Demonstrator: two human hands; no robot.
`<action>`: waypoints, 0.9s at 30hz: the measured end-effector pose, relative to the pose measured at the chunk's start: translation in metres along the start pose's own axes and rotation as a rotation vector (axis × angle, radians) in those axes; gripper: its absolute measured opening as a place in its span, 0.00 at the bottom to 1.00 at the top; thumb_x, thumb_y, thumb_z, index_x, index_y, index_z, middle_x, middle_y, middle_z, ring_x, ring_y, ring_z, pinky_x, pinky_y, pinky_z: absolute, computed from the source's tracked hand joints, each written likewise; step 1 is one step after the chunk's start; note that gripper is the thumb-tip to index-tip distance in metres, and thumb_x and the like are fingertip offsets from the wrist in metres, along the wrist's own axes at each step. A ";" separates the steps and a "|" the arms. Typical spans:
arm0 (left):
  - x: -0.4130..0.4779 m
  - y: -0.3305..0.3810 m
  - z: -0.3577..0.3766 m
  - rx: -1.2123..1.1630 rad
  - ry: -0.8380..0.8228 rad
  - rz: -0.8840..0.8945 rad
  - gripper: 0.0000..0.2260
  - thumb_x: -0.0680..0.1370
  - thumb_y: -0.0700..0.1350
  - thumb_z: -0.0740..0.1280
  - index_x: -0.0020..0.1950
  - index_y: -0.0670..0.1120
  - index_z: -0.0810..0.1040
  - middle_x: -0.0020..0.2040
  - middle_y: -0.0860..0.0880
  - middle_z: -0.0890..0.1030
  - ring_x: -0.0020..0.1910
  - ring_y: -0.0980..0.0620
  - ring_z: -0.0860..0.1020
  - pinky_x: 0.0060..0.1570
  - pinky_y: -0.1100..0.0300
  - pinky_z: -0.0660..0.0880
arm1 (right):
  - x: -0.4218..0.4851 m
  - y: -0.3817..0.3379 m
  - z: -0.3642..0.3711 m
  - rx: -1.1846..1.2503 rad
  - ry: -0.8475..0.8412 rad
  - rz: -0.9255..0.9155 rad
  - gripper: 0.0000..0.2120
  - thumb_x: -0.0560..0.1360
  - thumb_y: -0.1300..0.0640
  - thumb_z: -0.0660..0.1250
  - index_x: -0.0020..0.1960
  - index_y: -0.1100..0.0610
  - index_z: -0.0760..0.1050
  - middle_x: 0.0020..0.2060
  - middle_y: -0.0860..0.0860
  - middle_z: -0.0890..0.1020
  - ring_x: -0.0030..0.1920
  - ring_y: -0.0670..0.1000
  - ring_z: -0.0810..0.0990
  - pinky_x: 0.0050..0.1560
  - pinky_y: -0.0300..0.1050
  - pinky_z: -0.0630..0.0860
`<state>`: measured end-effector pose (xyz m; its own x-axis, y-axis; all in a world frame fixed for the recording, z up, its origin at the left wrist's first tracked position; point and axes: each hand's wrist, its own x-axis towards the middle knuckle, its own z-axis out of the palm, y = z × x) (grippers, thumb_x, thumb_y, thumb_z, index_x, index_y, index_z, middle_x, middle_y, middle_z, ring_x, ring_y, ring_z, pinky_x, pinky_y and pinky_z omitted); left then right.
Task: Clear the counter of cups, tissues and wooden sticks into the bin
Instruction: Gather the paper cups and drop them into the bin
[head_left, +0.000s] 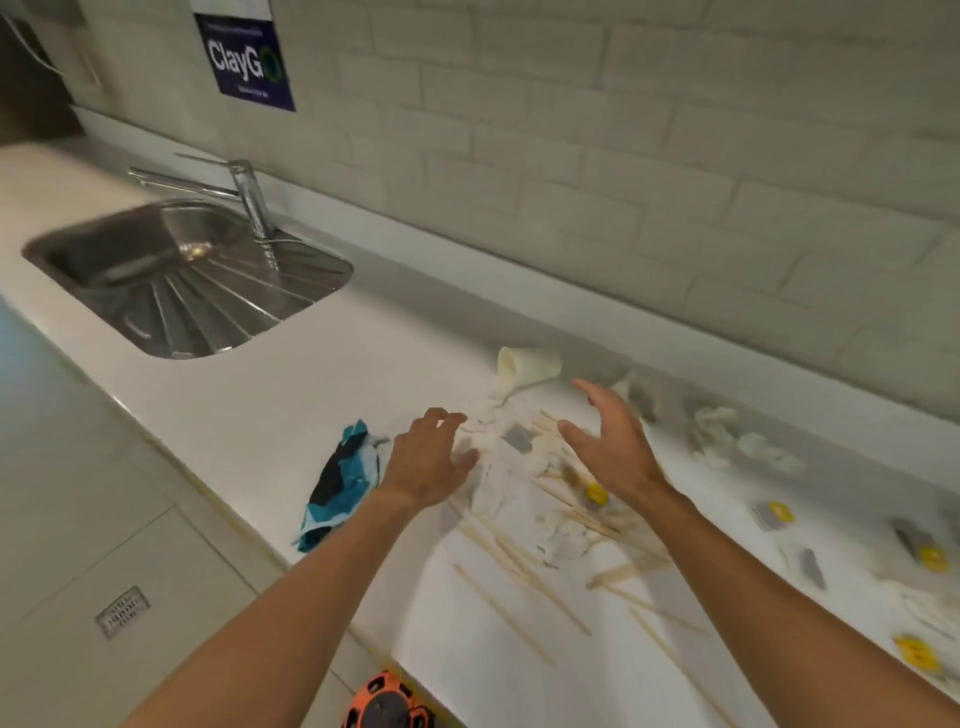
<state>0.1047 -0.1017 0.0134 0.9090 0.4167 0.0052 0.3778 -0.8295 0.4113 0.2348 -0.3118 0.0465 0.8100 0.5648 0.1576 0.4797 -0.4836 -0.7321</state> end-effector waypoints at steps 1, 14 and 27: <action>0.007 -0.003 0.000 0.004 -0.017 -0.043 0.26 0.80 0.57 0.62 0.75 0.50 0.63 0.74 0.47 0.64 0.71 0.45 0.66 0.68 0.47 0.66 | 0.012 -0.001 0.005 -0.008 -0.036 -0.015 0.26 0.78 0.52 0.67 0.74 0.47 0.64 0.72 0.46 0.68 0.72 0.48 0.65 0.71 0.43 0.61; 0.063 -0.015 0.009 0.061 -0.232 -0.182 0.27 0.74 0.59 0.66 0.69 0.49 0.68 0.70 0.50 0.65 0.70 0.47 0.64 0.64 0.45 0.69 | 0.153 0.024 0.057 -0.390 -0.275 -0.055 0.41 0.72 0.53 0.72 0.78 0.49 0.54 0.72 0.51 0.65 0.71 0.56 0.64 0.67 0.54 0.66; 0.068 -0.017 0.011 0.066 -0.192 -0.195 0.26 0.73 0.56 0.68 0.69 0.51 0.70 0.70 0.51 0.66 0.68 0.48 0.65 0.61 0.48 0.69 | 0.135 0.041 0.073 -0.430 -0.166 0.091 0.33 0.72 0.53 0.68 0.73 0.46 0.59 0.62 0.56 0.70 0.64 0.58 0.68 0.69 0.58 0.57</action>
<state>0.1624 -0.0637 -0.0031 0.8325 0.4978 -0.2433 0.5536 -0.7656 0.3277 0.3395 -0.2063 -0.0108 0.8070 0.5899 -0.0285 0.5339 -0.7494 -0.3916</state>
